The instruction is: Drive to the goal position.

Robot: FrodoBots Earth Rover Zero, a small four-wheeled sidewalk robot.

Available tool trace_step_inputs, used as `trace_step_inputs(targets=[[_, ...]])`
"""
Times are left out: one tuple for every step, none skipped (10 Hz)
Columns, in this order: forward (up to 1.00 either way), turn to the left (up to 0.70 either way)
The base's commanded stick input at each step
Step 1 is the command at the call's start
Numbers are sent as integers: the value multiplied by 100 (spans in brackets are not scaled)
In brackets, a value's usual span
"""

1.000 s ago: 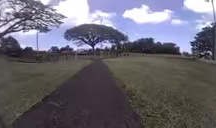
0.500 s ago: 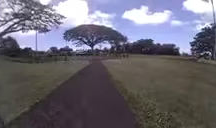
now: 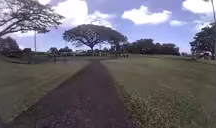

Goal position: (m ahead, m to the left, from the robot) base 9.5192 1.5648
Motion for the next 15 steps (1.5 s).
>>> trace_step_inputs(targets=[[50, 0], [50, 0], [50, 0], [50, 0], [50, 0], [50, 0], [50, 0], [50, 0], [50, 0], [50, 0], [50, 0], [50, 0], [50, 0], [50, 0], [50, 0]])
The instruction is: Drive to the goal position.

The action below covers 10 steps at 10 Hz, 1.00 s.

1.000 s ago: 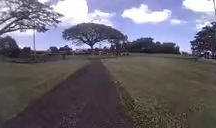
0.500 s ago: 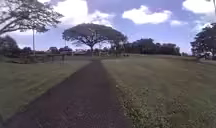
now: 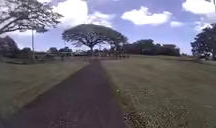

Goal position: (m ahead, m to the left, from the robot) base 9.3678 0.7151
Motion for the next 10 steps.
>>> trace_step_inputs(targets=[[50, 0], [50, 11], [50, 32], [50, 50], [50, 50], [50, 50], [50, 50], [50, 50], [50, 50], [50, 50]])
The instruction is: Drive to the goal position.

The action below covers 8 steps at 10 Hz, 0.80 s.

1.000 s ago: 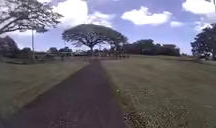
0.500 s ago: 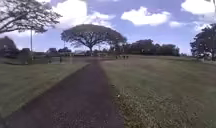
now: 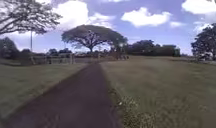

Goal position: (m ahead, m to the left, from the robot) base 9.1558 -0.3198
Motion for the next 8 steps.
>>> trace_step_inputs(targets=[[50, 50], [50, 50], [50, 50], [50, 50], [50, 50], [50, 50], [50, 50], [50, 50]])
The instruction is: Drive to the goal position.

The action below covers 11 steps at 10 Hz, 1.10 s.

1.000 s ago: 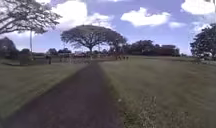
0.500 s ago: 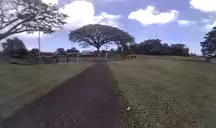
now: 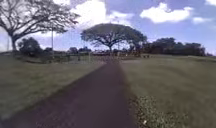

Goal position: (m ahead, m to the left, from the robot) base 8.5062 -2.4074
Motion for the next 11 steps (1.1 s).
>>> trace_step_inputs(targets=[[50, 24], [24, 0], [0, 0], [0, 0], [0, 0], [0, 0], [0, 0], [0, 0], [0, 0], [0, 0], [0, 0]])
